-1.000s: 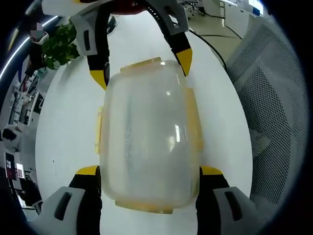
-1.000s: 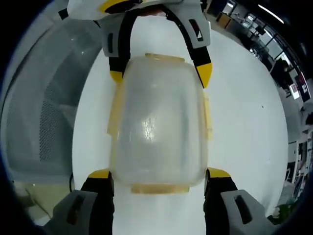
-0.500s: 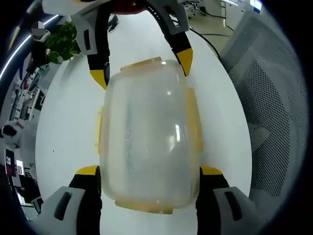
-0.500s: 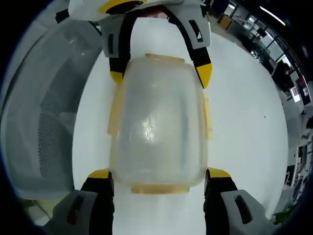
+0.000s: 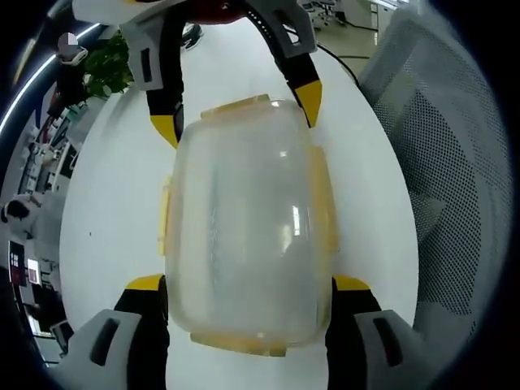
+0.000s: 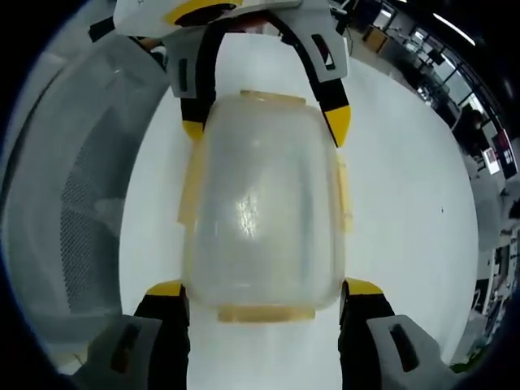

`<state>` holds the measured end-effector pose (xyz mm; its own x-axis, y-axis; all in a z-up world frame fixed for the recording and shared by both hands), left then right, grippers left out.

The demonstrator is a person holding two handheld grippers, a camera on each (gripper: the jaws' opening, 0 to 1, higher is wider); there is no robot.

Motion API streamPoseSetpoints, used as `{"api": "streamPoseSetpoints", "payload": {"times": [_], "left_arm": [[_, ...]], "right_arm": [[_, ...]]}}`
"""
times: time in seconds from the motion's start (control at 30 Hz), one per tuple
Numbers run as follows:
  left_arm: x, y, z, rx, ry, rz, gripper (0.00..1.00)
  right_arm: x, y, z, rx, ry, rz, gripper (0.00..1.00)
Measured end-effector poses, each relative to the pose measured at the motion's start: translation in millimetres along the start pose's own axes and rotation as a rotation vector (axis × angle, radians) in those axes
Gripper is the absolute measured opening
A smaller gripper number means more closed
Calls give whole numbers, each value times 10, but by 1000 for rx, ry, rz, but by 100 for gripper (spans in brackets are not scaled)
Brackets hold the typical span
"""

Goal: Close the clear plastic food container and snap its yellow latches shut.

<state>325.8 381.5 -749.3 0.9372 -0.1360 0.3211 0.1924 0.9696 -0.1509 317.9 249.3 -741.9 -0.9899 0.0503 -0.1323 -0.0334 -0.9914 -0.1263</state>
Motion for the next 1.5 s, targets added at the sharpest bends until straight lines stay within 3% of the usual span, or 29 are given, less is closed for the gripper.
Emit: {"api": "streamPoseSetpoints", "payload": {"times": [0.47,1.5], "left_arm": [[49,85,-8,7,0,14,80],[42,100,0,16,1,50,80]], "right_arm": [[-73,-69,-25,-5,0,11,75],[-111,-85,-39,-10,-6,38,75]]}}
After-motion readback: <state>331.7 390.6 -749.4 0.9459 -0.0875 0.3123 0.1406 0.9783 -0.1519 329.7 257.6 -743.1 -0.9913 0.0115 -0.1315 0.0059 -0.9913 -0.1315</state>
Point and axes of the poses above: the point that each gripper's makers call its tool centre point, and the gripper's own axes: z roughly backward along the fingers, x roughly to its left, y roughly out of its underside, the point moved 6 cm from there along z, roughly backward along the fingers, and after that the axes turned 9 degrees about x, right-handed, at the moved point
